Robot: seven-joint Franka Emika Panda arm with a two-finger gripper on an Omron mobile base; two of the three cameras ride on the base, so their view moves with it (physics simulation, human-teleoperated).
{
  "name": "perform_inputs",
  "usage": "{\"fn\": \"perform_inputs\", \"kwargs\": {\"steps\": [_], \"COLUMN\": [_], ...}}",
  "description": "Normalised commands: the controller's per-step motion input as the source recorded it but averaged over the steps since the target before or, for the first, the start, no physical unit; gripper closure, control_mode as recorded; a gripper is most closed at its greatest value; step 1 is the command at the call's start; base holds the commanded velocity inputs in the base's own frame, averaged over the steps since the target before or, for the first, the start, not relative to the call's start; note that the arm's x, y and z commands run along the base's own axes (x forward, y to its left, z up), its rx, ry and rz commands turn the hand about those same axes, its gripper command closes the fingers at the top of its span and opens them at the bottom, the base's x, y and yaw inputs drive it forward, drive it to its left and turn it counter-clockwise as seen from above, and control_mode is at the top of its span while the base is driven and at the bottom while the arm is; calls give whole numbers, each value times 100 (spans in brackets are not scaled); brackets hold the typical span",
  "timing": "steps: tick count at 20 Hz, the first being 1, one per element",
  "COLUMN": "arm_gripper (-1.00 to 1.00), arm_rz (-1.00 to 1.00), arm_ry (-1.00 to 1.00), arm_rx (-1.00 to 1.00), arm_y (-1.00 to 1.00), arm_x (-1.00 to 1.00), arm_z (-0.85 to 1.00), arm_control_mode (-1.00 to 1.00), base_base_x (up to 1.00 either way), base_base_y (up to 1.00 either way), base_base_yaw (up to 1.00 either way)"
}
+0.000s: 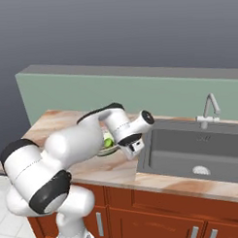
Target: Dump the potato and kiwi from the bowl so the bowl can be washed. Place the bowl in the sink after clearing the leftovers.
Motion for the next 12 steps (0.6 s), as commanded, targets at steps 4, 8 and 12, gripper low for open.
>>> {"fn": "perform_inputs", "kwargs": {"steps": [4,8,12], "arm_gripper": [100,100,100], "arm_rz": [-10,-11,-14], "arm_ry": [-7,-4,0], "arm_rx": [30,34,34], "arm_y": [0,6,22], "arm_x": [-70,-78,-77], "arm_z": [57,71,69], "arm_control_mode": [-100,-100,-100], "base_base_x": [0,0,0], "base_base_y": [0,0,0], "base_base_yaw": [0,0,0]}}
